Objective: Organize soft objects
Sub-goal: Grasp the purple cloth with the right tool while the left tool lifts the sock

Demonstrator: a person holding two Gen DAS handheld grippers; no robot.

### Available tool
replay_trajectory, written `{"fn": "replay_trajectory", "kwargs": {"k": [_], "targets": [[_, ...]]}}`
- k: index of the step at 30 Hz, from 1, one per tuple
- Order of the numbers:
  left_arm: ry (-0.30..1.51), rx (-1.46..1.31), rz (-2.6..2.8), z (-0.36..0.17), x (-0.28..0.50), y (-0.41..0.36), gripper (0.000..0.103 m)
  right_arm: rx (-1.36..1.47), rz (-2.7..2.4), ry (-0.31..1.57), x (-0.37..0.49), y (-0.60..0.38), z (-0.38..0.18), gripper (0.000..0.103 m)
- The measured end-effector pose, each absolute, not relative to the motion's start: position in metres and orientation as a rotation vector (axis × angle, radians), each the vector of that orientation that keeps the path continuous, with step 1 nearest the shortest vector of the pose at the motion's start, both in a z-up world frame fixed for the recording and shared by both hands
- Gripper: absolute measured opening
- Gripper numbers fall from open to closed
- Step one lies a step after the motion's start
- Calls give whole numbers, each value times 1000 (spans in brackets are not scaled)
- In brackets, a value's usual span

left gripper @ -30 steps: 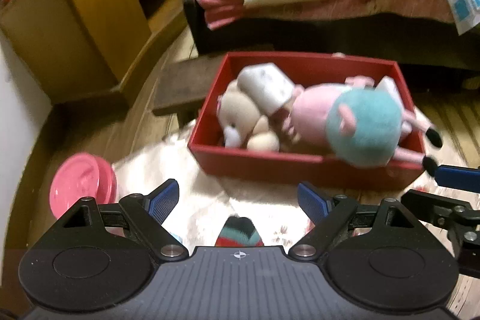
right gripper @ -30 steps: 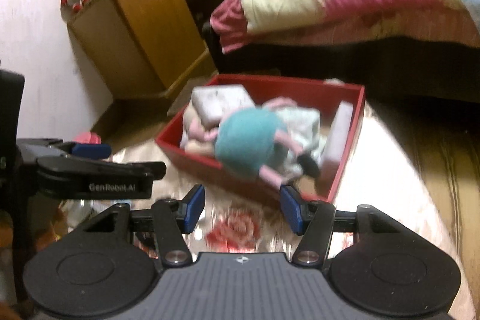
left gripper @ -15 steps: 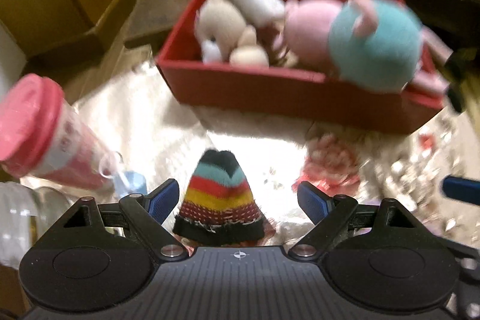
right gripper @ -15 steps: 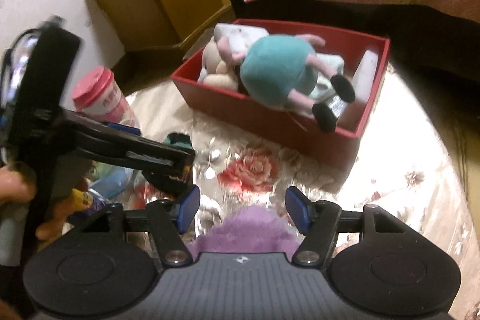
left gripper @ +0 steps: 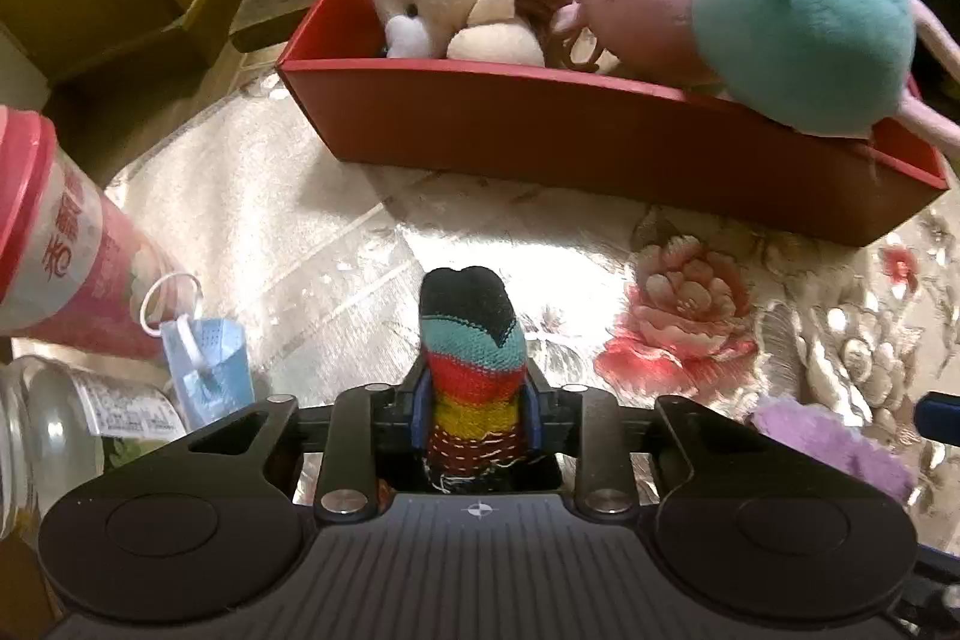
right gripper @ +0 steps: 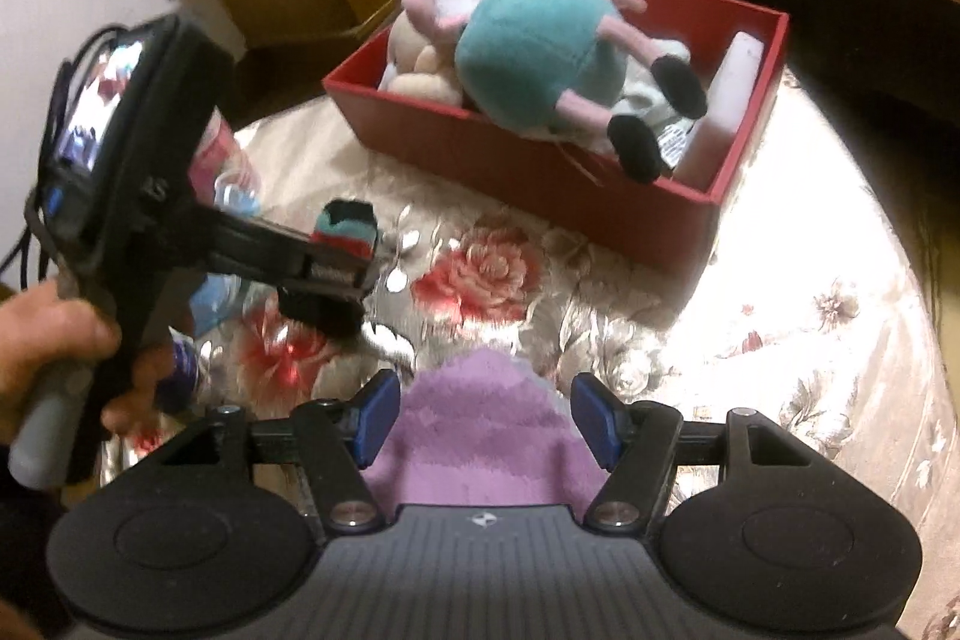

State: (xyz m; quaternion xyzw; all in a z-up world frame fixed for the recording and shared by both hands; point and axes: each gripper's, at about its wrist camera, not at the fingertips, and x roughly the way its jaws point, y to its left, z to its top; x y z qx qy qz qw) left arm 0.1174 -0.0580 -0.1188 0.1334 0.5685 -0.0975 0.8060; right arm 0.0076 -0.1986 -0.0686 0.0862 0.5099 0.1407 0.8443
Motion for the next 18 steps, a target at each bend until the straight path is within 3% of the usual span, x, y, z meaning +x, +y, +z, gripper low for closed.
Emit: {"fn": "replay_trajectory", "kwargs": {"k": [5, 7, 13, 17, 18], "targets": [[1234, 169, -276, -100, 113, -48, 19, 129, 348, 1115, 7, -199, -74, 41], [1223, 151, -290, -92, 112, -47, 19, 104, 372, 1135, 9, -196, -77, 49], [1219, 117, -330, -78, 105, -52, 19, 59, 472, 1164, 4, -176, -83, 55], [1227, 113, -338, -82, 108, -53, 19, -17, 511, 1165, -3, -162, -92, 55], [1228, 115, -339, -82, 108, -53, 19, -38, 483, 1164, -3, -161, -95, 47]]}}
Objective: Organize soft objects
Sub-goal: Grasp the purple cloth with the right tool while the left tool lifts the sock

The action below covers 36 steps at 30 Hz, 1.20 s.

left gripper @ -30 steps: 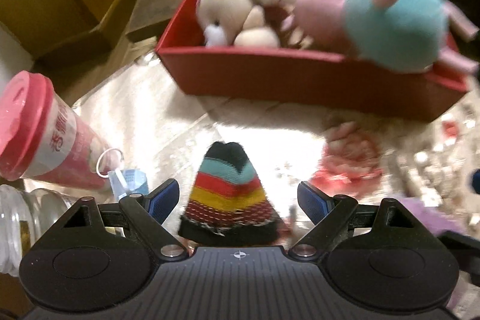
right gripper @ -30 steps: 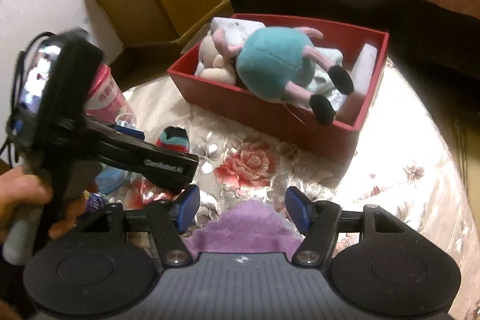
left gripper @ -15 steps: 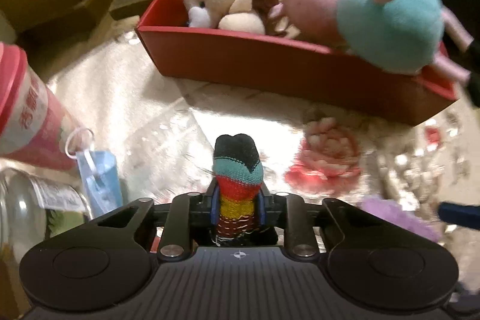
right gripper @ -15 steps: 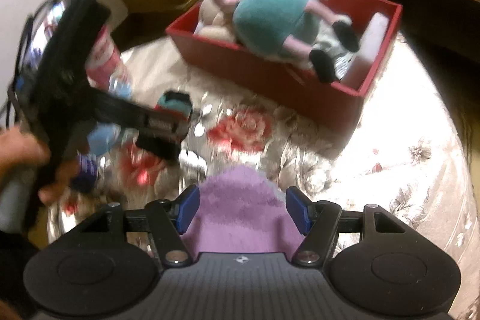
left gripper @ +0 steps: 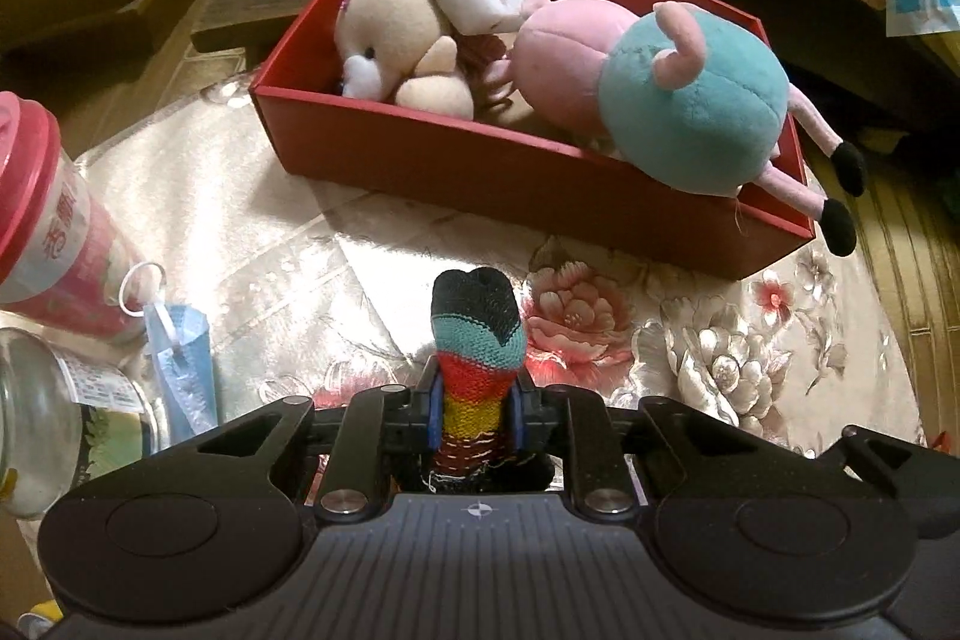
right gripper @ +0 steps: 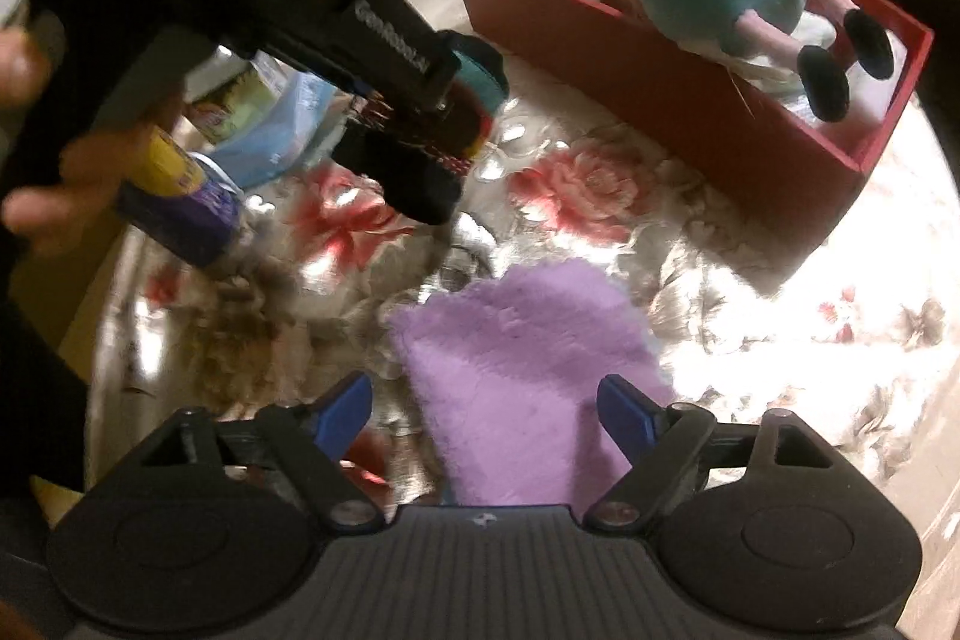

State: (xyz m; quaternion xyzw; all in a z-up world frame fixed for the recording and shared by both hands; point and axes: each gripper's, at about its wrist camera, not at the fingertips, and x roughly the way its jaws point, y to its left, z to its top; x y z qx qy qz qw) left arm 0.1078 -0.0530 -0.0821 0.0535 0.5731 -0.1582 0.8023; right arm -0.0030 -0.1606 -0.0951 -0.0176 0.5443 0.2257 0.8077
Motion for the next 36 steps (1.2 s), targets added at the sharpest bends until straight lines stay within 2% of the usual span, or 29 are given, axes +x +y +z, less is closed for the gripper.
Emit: {"fn": "replay_trajectory", "kwargs": {"k": [1, 3, 9, 12, 18, 21, 22, 24, 25, 28, 36], "targets": [[1230, 114, -342, -82, 108, -53, 19, -38, 457, 1175, -1, -162, -97, 32], [1231, 110, -346, -81, 108, -52, 19, 53, 440, 1206, 5, -173, -100, 18], [1232, 102, -350, -80, 108, -51, 20, 294, 419, 1165, 13, -202, -88, 0], [1233, 106, -349, -80, 108, -52, 21, 383, 411, 1173, 16, -211, -90, 0], [1230, 102, -350, -79, 108, -52, 23, 249, 441, 1137, 13, -197, -82, 0], [1232, 111, -351, -81, 108, -54, 23, 115, 465, 1107, 11, -176, -77, 17], [1233, 118, -351, -82, 107, -55, 23, 60, 454, 1100, 9, -169, -78, 18], [1236, 128, -353, -84, 106, -57, 23, -40, 404, 1085, 10, -156, -86, 16], [1237, 131, -356, -84, 106, -57, 23, -60, 380, 1099, 12, -154, -91, 0], [1235, 119, -362, -81, 106, -54, 24, 7, 367, 1164, 20, -164, -103, 0], [1229, 89, -364, -74, 108, -50, 25, 295, 363, 1059, 22, -210, -63, 0]]}}
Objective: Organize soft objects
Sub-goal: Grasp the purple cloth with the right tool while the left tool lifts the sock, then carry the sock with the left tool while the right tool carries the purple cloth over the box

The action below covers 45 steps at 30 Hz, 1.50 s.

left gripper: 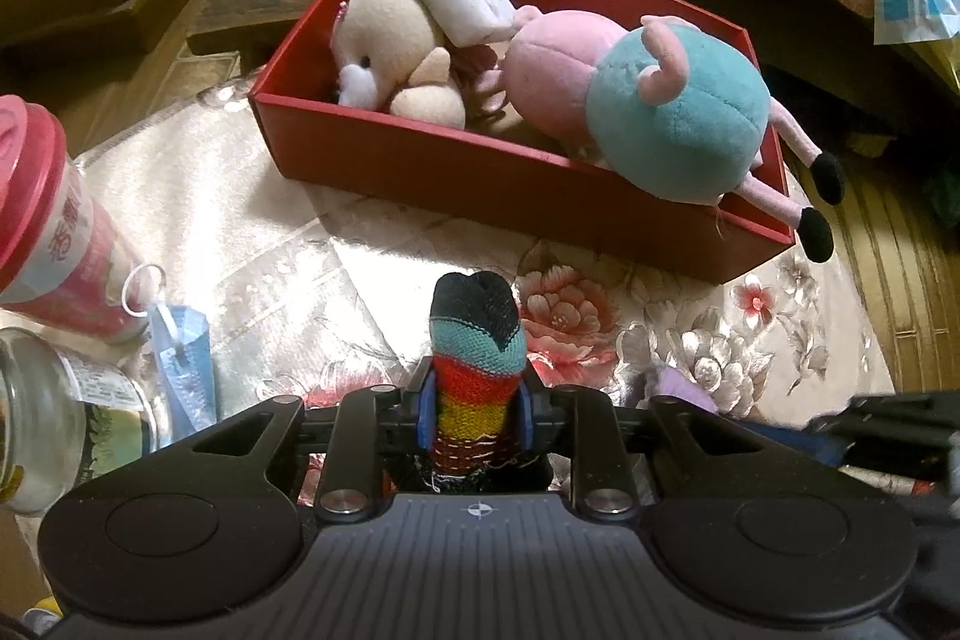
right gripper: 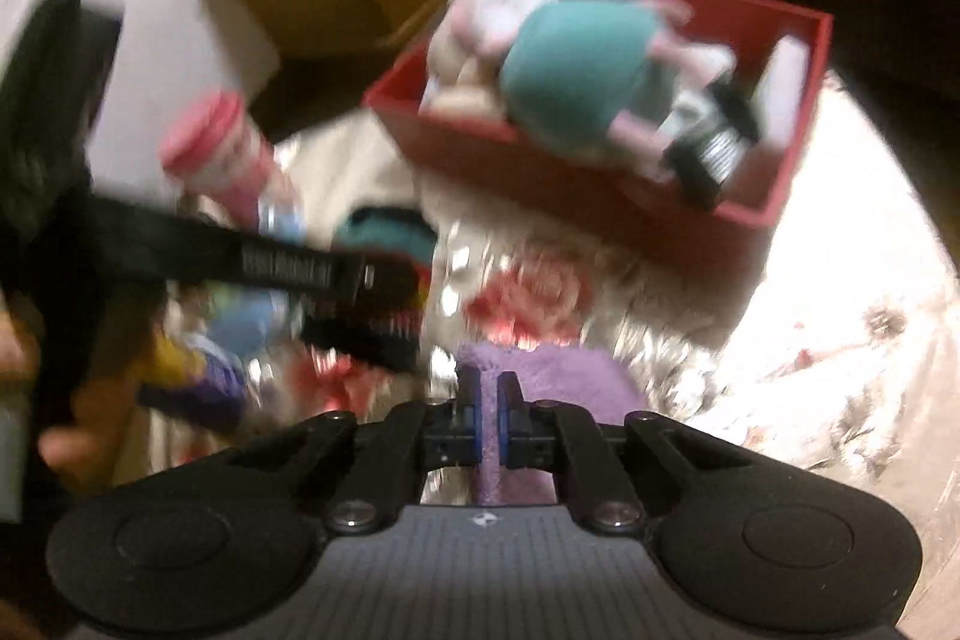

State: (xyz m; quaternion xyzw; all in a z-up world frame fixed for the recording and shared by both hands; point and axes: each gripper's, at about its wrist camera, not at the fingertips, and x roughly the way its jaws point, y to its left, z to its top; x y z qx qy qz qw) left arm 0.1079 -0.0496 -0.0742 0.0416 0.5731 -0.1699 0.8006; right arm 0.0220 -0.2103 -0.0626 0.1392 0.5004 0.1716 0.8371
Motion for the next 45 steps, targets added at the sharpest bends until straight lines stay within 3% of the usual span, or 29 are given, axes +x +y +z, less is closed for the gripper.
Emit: {"fn": "replay_trajectory", "kwargs": {"k": [17, 29, 45], "targets": [[1078, -29, -388, -10, 117, -39, 25, 502, 344, 730, 15, -254, 26, 0], [948, -55, -360, 30, 125, -32, 25, 465, 289, 520, 16, -258, 75, 0], [815, -63, -333, 71, 149, -32, 25, 394, 246, 377, 39, -255, 107, 0]]}}
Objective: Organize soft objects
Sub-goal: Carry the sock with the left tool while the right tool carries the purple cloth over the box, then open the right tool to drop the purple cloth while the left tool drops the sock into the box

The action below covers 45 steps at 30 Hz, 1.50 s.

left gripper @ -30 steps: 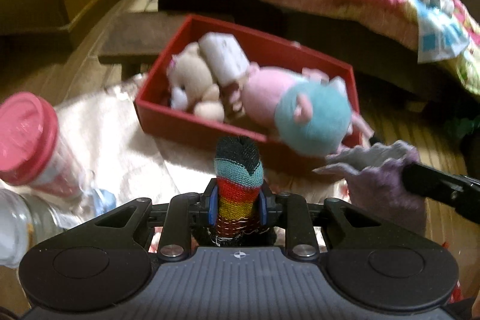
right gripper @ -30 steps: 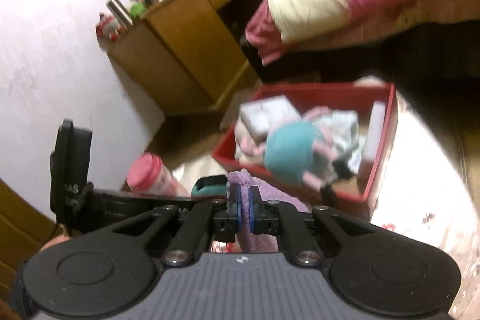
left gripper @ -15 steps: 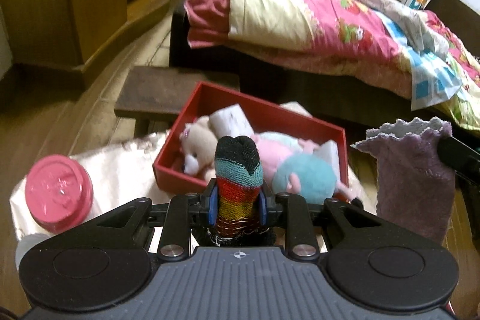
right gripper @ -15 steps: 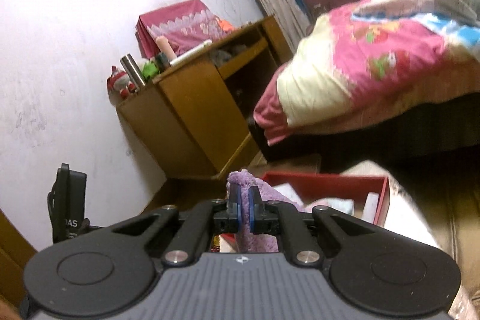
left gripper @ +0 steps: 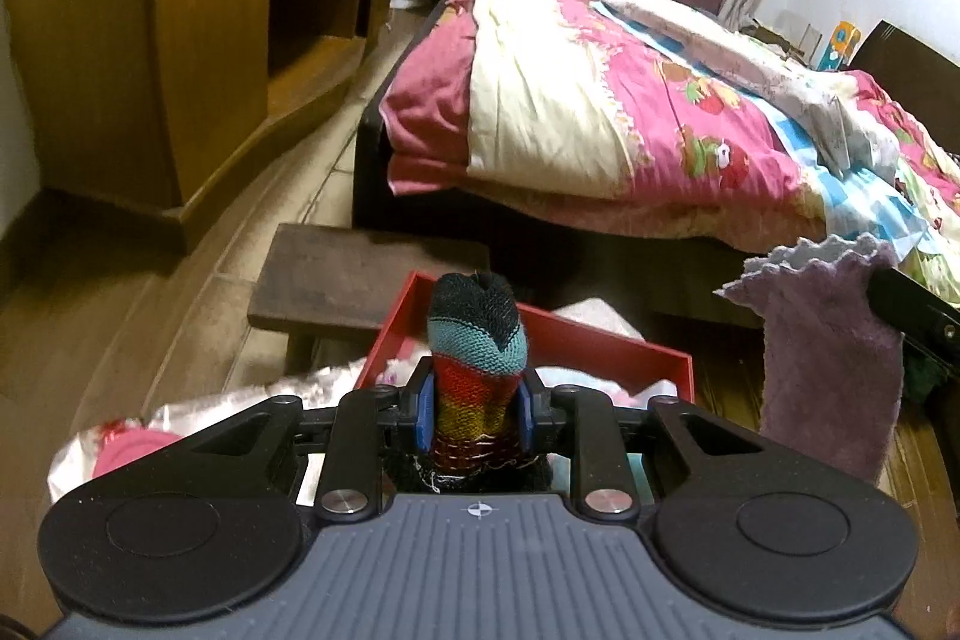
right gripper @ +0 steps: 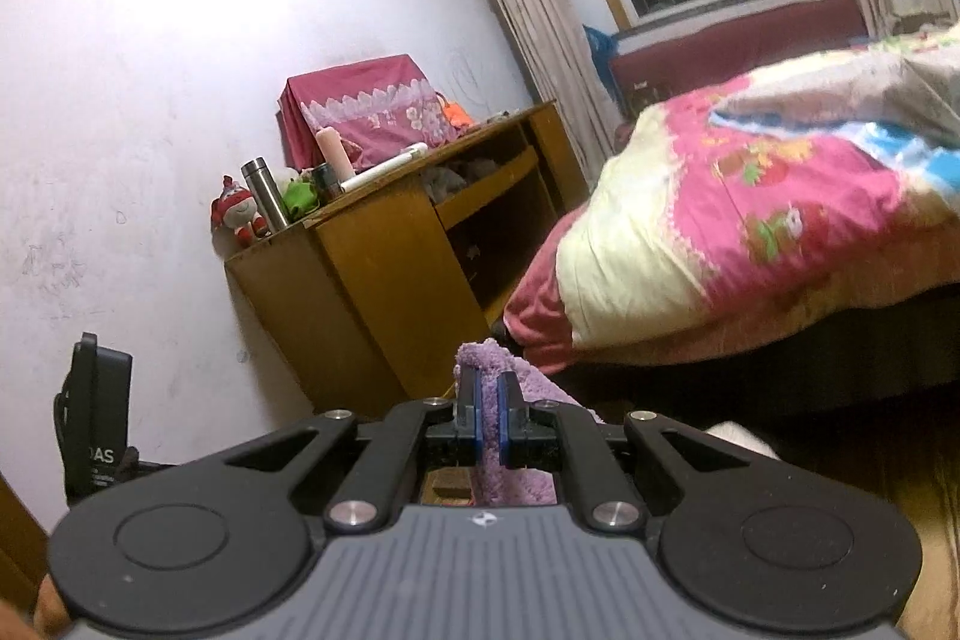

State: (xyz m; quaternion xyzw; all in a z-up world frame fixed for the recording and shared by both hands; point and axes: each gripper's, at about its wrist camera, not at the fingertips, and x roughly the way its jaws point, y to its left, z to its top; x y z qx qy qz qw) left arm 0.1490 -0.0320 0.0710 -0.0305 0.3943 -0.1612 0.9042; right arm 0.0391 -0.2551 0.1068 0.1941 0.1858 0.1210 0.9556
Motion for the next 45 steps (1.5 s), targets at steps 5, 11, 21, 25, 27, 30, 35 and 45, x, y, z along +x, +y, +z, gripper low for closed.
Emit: {"fn": "replay_trajectory", "kwargs": {"k": [5, 11, 21, 25, 27, 30, 35, 45], "targets": [[810, -50, -343, 69, 162, -43, 25, 364, 232, 365, 52, -251, 106, 0], [798, -24, -344, 67, 178, -55, 25, 329, 210, 364, 65, -251, 104, 0], [891, 57, -312, 26, 219, -77, 26, 228, 161, 525, 112, -243, 57, 0], [937, 99, -297, 2, 232, -86, 27, 166, 128, 611, 131, -237, 24, 0], [952, 116, -300, -7, 237, -91, 27, 144, 112, 649, 139, -237, 8, 0], [968, 136, -306, -18, 239, -96, 39, 112, 95, 713, 149, -236, -11, 0], [977, 109, -306, -23, 243, -95, 55, 150, 109, 800, 159, -240, -30, 0], [935, 69, -292, -3, 235, -84, 79, 250, 66, 780, 152, -259, -14, 20]]}}
